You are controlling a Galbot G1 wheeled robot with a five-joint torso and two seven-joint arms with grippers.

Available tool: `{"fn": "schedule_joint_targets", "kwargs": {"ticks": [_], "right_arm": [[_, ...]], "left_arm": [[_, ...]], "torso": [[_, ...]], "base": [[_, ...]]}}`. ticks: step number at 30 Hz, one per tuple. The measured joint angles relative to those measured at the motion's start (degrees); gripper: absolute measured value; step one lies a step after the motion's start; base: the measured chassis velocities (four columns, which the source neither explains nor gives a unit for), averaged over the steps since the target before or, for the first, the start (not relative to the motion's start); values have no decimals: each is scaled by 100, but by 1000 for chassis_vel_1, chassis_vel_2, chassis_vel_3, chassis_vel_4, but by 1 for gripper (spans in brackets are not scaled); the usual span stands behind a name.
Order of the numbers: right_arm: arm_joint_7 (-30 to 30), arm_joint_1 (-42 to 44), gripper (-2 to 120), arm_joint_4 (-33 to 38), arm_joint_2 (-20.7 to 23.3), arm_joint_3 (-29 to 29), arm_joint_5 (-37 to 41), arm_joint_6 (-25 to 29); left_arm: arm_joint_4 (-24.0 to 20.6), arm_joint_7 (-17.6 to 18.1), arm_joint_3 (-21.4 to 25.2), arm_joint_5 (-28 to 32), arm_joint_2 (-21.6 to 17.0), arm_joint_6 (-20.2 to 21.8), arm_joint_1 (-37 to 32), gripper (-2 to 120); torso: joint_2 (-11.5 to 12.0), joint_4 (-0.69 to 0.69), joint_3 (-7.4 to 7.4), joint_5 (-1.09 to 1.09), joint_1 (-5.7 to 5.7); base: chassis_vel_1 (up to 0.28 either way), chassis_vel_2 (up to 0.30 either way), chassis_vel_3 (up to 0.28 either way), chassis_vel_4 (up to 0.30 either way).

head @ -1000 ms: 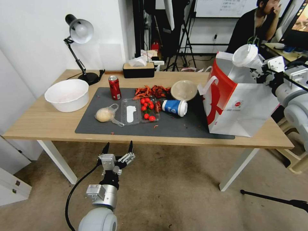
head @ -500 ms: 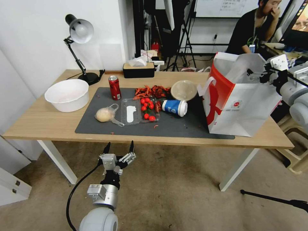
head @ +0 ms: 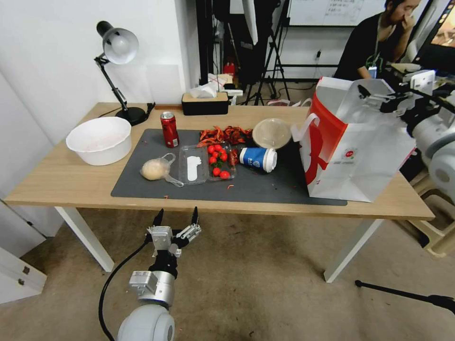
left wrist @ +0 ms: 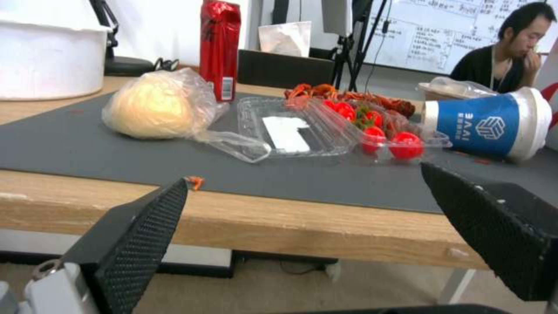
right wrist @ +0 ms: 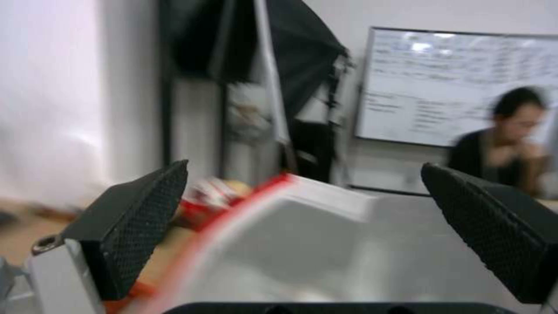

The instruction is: Pick up the trash from the table and place it into the takeout bag.

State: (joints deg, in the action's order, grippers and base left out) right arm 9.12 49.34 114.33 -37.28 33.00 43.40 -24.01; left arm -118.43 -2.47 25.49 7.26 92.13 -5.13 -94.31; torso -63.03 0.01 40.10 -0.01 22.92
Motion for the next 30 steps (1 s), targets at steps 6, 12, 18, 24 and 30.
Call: {"fn": "schedule_joint_targets", "kwargs": {"ticks": [6, 12, 18, 24, 30], "right_arm": [[179, 1414, 100, 1451, -784, 212, 1173, 1321], [286, 2282, 100, 2151, -1365, -5, 476, 1485], [101, 3389, 100, 2129, -2040, -305, -960, 2365], [101, 4138, 100, 1755, -2391, -467, -1728, 3212], [209, 4860, 100, 779, -2720, -833, -2537, 4271]], "left_arm": [[3, -11, 31, 15, 0, 0, 10, 100], [-3, -16, 43, 24, 4, -3, 5, 100], [-25, -17, 56, 42, 3, -27, -10, 100], [-11, -18, 66, 53, 3, -53, -3, 100], [10, -21, 66, 58, 1, -54, 23, 100]], "torso": [[0, 0, 0, -1, 0], [0, 0, -1, -1, -2], [0, 0, 0, 0, -1], [0, 0, 0, -1, -1], [0, -1, 0, 2, -2]], "base": [[0, 0, 0, 0], [0, 0, 0, 0], [0, 0, 0, 0], [0, 0, 0, 0], [0, 0, 0, 0]]}}
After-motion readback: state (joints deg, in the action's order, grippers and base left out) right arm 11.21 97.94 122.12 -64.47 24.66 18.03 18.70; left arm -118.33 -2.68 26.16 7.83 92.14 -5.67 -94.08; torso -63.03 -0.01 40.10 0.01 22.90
